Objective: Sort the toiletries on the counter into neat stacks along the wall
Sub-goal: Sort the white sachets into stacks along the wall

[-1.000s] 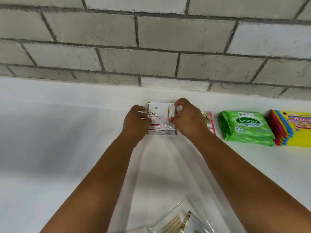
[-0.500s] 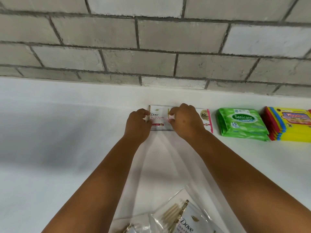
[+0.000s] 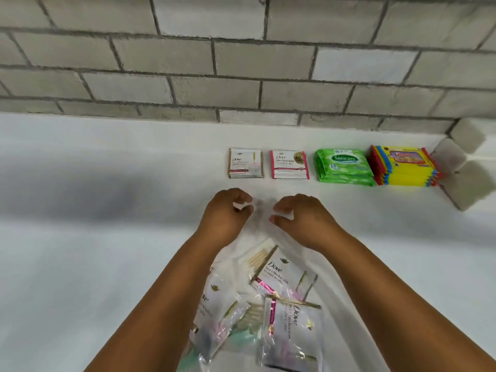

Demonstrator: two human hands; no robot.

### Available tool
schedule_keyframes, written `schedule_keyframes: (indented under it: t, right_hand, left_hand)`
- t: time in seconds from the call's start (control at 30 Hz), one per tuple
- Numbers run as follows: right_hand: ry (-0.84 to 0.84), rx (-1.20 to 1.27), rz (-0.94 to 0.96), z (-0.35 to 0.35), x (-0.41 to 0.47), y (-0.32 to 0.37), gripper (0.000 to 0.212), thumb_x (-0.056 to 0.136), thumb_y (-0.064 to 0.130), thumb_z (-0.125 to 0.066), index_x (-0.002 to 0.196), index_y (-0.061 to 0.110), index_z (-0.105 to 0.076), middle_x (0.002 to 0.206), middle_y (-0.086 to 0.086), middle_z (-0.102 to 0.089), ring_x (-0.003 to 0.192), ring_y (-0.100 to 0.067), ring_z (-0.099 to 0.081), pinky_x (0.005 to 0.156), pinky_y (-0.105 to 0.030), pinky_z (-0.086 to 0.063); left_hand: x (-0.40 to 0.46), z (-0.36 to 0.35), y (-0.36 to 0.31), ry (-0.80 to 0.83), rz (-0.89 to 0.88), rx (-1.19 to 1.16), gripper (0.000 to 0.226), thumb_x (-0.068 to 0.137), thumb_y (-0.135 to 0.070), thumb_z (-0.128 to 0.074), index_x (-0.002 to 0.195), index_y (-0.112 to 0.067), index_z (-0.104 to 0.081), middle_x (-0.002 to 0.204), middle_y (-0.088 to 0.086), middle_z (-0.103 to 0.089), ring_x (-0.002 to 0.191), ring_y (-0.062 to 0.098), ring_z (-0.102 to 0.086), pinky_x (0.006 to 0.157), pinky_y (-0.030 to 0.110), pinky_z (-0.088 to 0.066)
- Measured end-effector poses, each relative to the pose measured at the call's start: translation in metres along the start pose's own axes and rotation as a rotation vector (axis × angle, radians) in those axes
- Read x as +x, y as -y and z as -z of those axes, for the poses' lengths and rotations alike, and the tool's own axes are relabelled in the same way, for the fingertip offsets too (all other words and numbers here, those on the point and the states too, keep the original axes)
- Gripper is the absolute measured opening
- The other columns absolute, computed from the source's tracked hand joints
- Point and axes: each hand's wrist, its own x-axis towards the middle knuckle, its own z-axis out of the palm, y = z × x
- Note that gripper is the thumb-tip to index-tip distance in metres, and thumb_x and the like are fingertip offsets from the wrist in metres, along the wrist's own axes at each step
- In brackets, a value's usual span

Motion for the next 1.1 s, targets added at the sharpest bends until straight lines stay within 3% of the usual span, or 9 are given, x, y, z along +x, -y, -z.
schedule_keyframes:
  t: [0.13,0.23,0.37,0.5,0.6,0.73,0.83,0.97,1.1]
  right_hand:
    - [0.070,-0.004,-0.073,-0.007,-0.045,-0.010,0.039,0.084,0.050,-0.065,0.115,0.026,-0.066,0.112,-0.001,-0.064,0.107,-0.021,-0.058,0.090,-0.031,-0.047]
    - [0.079,-0.030,-0.150,-0.012,-0.070,-0.015,0.056,0.081,0.061,-0.063,0.124,0.024,-0.059,0.120,-0.003,-0.060,0.114,-0.023,-0.054,0.093,-0.035,-0.046]
    - [0.114,-0.085,-0.233,-0.022,-0.093,-0.018,0.076,0.069,0.075,-0.063,0.120,0.019,-0.054,0.118,-0.005,-0.049,0.117,-0.025,-0.047,0.092,-0.038,-0.046]
    - [0.050,-0.013,-0.223,-0.031,-0.102,-0.025,0.067,0.068,0.063,-0.073,0.114,0.017,-0.056,0.112,-0.004,-0.049,0.114,-0.025,-0.047,0.090,-0.041,-0.047]
    - [0.030,0.088,-0.220,-0.028,-0.102,-0.035,0.058,0.069,0.054,-0.078,0.109,0.017,-0.059,0.109,-0.005,-0.052,0.106,-0.024,-0.052,0.082,-0.034,-0.046]
    - [-0.071,0.398,-0.195,-0.024,-0.112,-0.054,0.035,0.075,0.029,-0.080,0.092,0.016,-0.053,0.088,0.001,-0.056,0.076,-0.017,-0.053,0.059,-0.027,-0.037]
    - [-0.135,0.718,-0.191,-0.018,-0.126,-0.073,0.027,0.077,0.015,-0.078,0.089,0.013,-0.054,0.079,0.002,-0.055,0.064,-0.009,-0.049,0.051,-0.016,-0.040]
    - [-0.122,1.150,-0.199,-0.013,-0.141,-0.096,0.027,0.078,0.001,-0.075,0.085,0.014,-0.053,0.084,-0.007,-0.059,0.076,-0.021,-0.057,0.068,-0.031,-0.048]
    - [-0.062,1.341,-0.226,-0.009,-0.150,-0.107,0.028,0.078,-0.005,-0.072,0.090,0.013,-0.054,0.096,-0.014,-0.064,0.087,-0.029,-0.064,0.077,-0.040,-0.052]
  left_hand:
    - [-0.033,-0.006,-0.001,0.032,0.010,-0.006,0.015,0.088,-0.023,-0.068,0.103,-0.019,-0.069,0.106,-0.002,-0.066,0.088,0.013,-0.061,0.071,0.017,-0.043]
    - [-0.054,-0.009,-0.007,0.016,0.017,-0.008,0.016,0.088,-0.023,-0.068,0.104,-0.019,-0.069,0.108,-0.002,-0.066,0.091,0.010,-0.059,0.078,0.019,-0.041]
    - [-0.081,-0.012,-0.015,-0.009,0.025,-0.017,0.015,0.088,-0.023,-0.068,0.103,-0.020,-0.068,0.105,-0.006,-0.063,0.080,0.007,-0.057,0.072,0.018,-0.040]
    - [-0.107,-0.016,-0.020,-0.041,0.071,0.025,0.012,0.089,-0.026,-0.067,0.100,-0.026,-0.066,0.108,-0.007,-0.061,0.075,0.004,-0.057,0.070,0.021,-0.040]
    - [-0.126,-0.022,-0.025,-0.044,0.102,0.035,0.013,0.089,-0.027,-0.067,0.101,-0.024,-0.066,0.107,-0.009,-0.062,0.078,0.005,-0.059,0.072,0.022,-0.041]
    - [-0.150,-0.036,-0.035,-0.032,0.135,0.050,0.014,0.089,-0.026,-0.067,0.103,-0.023,-0.065,0.104,-0.009,-0.060,0.082,0.007,-0.059,0.074,0.023,-0.042]
    - [-0.165,-0.046,-0.037,0.008,0.118,0.150,0.021,0.090,-0.027,-0.066,0.111,-0.025,-0.063,0.115,-0.006,-0.055,0.099,0.012,-0.058,0.080,0.022,-0.042]
    - [-0.180,-0.061,-0.037,0.075,-0.006,0.416,0.040,0.088,-0.033,-0.065,0.127,-0.028,-0.057,0.135,-0.003,-0.050,0.126,0.021,-0.044,0.100,0.034,-0.041]
    - [-0.184,-0.072,-0.041,0.240,-0.005,0.633,0.066,0.087,-0.041,-0.065,0.145,-0.028,-0.037,0.149,-0.003,-0.038,0.137,0.024,-0.031,0.108,0.045,-0.034]
